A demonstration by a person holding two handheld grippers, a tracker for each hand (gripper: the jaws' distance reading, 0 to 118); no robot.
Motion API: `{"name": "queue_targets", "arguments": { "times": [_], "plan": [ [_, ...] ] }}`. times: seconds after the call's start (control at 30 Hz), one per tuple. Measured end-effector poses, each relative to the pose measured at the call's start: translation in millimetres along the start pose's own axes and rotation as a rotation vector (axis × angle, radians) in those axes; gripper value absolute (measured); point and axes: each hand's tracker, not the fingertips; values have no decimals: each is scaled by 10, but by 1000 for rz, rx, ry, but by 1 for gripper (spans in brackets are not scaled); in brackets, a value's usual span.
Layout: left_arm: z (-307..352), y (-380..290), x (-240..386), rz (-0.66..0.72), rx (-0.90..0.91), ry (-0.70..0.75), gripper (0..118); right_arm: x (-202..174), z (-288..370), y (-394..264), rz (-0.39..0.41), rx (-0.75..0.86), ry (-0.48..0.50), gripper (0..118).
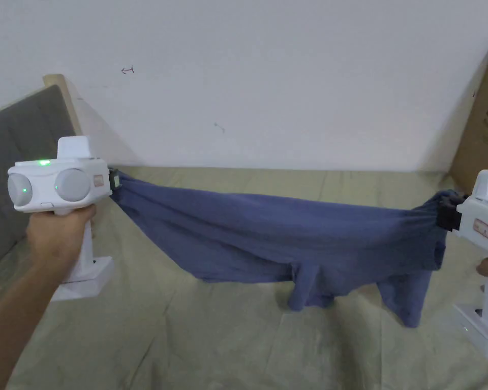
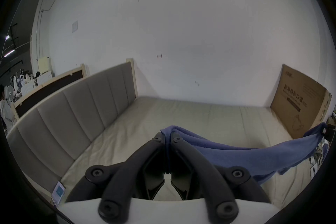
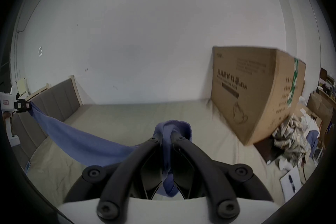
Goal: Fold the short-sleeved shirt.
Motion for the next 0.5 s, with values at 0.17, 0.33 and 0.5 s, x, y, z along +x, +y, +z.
{"name": "queue_targets", "arguments": {
  "times": [0.17, 0.33, 0.5],
  "plan": [
    [239, -750, -85, -16, -89, -24, 2, 29, 203, -641, -17, -101, -5, 5],
    [695, -1503, -168, -82, -177, -42, 2, 102, 648, -1258, -41, -184, -6, 5],
    [1042, -2253, -375, -111, -298, -50, 2, 191, 1189, -1872, -105, -268, -10, 5]
  ]
}}
